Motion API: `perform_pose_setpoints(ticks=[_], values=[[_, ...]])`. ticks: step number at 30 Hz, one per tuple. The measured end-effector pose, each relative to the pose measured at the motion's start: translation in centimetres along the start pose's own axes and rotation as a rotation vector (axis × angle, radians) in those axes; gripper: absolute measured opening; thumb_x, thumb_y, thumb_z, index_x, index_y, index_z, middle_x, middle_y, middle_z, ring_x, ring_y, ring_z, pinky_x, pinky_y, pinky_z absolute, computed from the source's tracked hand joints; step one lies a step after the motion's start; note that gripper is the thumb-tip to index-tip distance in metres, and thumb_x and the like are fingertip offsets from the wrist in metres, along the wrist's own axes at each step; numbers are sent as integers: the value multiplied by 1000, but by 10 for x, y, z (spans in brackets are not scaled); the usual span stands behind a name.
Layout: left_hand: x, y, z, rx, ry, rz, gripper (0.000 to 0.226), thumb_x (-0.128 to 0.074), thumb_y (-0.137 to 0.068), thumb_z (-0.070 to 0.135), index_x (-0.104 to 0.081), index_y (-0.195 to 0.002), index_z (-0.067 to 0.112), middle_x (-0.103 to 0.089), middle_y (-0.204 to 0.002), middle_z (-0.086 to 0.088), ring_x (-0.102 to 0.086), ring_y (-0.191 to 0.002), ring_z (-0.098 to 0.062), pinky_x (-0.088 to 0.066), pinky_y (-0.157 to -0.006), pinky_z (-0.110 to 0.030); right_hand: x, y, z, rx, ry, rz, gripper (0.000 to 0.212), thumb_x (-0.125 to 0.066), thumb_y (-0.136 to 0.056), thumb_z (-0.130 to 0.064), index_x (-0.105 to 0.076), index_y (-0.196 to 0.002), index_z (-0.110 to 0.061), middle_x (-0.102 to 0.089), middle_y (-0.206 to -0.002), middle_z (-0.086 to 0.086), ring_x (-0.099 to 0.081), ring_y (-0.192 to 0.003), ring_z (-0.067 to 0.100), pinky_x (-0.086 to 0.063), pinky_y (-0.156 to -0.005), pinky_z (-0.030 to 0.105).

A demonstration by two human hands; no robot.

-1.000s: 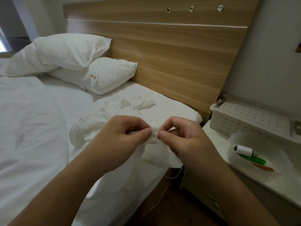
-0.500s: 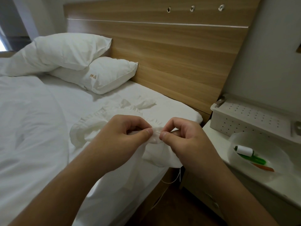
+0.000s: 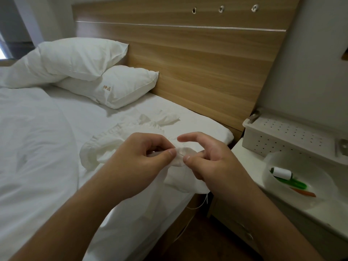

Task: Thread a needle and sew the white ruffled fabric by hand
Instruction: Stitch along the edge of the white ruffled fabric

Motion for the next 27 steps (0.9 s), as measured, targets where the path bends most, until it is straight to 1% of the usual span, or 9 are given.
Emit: perform_pose_setpoints(ticks=[3, 6, 9, 14, 16, 18, 22, 24, 27], values=[[0, 0, 0, -16, -47, 3, 17, -69, -99, 27, -81, -88, 32, -76, -78, 4, -73, -77, -18, -61, -74, -48, -1, -2, 1, -5, 12, -11, 18, -61, -100, -22, -67, -112, -34, -49, -55, -1, -44, -50, 10, -36, -46, 24], [0, 0, 0, -22, -78, 1, 17, -69, -100, 27, -80, -88, 33, -76, -78, 7, -72, -77, -15, -61, -74, -45, -1, -3, 2, -2, 25, -6, 7, -62, -100, -24, -66, -101, -29, -50, -57, 2, -44, -51, 12, -37, -47, 28], [0, 0, 0, -26, -102, 6, 17, -69, -100, 27, -80, -87, 33, -76, -77, 7, -73, -76, -16, -61, -74, -49, 0, -2, 3, 6, 28, 2, 3, -63, -99, -23, -65, -98, -25, -49, -58, 5, -42, -52, 13, -36, -49, 31], [-1, 0, 0, -33, -138, 23, 17, -69, -99, 28, -79, -86, 33, -76, -77, 8, -73, -76, -15, -60, -72, -51, -2, -3, 3, 12, 47, 32, 4, -62, -98, -24, -64, -95, -24, -51, -58, 6, -45, -54, 13, -38, -52, 34], [-1, 0, -1, -34, -148, 25, 17, -68, -99, 29, -79, -86, 34, -76, -77, 9, -73, -76, -13, -61, -72, -48, -2, -3, 3, 9, 57, 45, 5, -63, -99, -24, -63, -94, -24, -53, -60, 9, -47, -55, 12, -41, -53, 33], [-1, 0, -1, -39, -156, 27, 17, -69, -98, 29, -78, -85, 34, -75, -76, 11, -72, -76, -12, -61, -70, -42, -2, -2, 3, 13, 71, 52, 6, -63, -99, -24, -63, -93, -23, -55, -59, 6, -50, -55, 11, -44, -54, 32], [-3, 0, 0, -57, -174, 9, 16, -69, -98, 29, -78, -85, 33, -73, -74, 14, -70, -75, -8, -52, -64, -26, -3, -2, 3, 24, 80, 69, 8, -63, -99, -22, -63, -92, -21, -52, -55, 1, -47, -53, 11, -42, -53, 32], [-3, 0, 1, -59, -175, 1, 16, -69, -98, 29, -78, -86, 33, -73, -75, 15, -71, -75, -8, -50, -65, -23, -3, -2, 3, 24, 75, 71, 9, -63, -99, -22, -63, -91, -21, -50, -53, 0, -45, -51, 10, -41, -52, 31], [-3, 0, 0, -72, -179, -5, 16, -69, -98, 30, -78, -85, 34, -73, -75, 14, -70, -74, -9, -50, -65, -24, -4, -2, 3, 33, 80, 71, 10, -64, -99, -20, -63, -89, -21, -49, -52, -1, -44, -49, 9, -40, -50, 29]])
Point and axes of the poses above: each hand's wrist, its own y-axis away from the middle knuckle, its own x-axis out of the back of the hand, z = x × y, the point moved 2 cm from there along -y, towards the middle knuckle
